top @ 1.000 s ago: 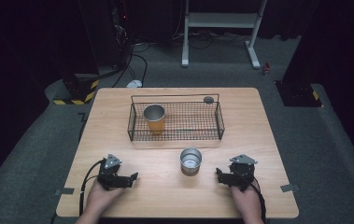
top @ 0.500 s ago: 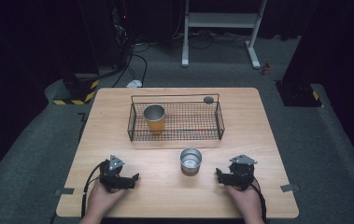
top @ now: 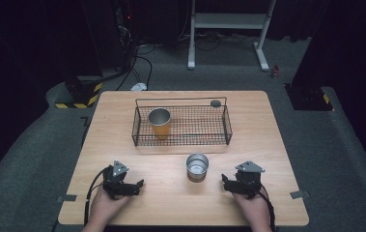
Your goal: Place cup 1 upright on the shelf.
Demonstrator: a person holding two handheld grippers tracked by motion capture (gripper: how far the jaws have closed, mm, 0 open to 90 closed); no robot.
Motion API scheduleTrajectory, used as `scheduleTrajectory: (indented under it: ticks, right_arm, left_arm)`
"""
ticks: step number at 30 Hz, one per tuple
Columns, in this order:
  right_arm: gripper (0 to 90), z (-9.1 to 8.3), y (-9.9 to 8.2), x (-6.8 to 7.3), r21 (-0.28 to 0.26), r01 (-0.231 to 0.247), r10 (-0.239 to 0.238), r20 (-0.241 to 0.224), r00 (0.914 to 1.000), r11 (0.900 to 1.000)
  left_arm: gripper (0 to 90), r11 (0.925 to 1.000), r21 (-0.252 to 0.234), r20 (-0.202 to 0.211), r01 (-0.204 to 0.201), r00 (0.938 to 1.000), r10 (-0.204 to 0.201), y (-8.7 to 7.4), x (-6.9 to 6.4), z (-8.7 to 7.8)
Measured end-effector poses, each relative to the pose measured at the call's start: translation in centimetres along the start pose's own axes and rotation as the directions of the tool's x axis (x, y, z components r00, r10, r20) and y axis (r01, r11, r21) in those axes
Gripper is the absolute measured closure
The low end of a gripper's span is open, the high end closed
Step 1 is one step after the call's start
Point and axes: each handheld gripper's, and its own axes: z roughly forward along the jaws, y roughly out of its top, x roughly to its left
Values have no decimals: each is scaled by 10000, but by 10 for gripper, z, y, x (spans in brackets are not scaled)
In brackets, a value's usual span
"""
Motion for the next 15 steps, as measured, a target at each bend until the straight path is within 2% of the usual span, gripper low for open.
scheduleTrajectory:
  ticks: [5, 15]
  right_arm:
    - [134, -2, 2, 6, -138, -22, 17, -328, 9995, 9999]
    - [134, -5, 5, 21, -395, 496, -525, -763, 9957, 9980]
  left_arm:
    - [2, 10000, -4, -3, 4, 10000, -4, 0, 0, 0]
    - [4, 10000, -6, -24, -12, 10000, 12, 0, 0, 0]
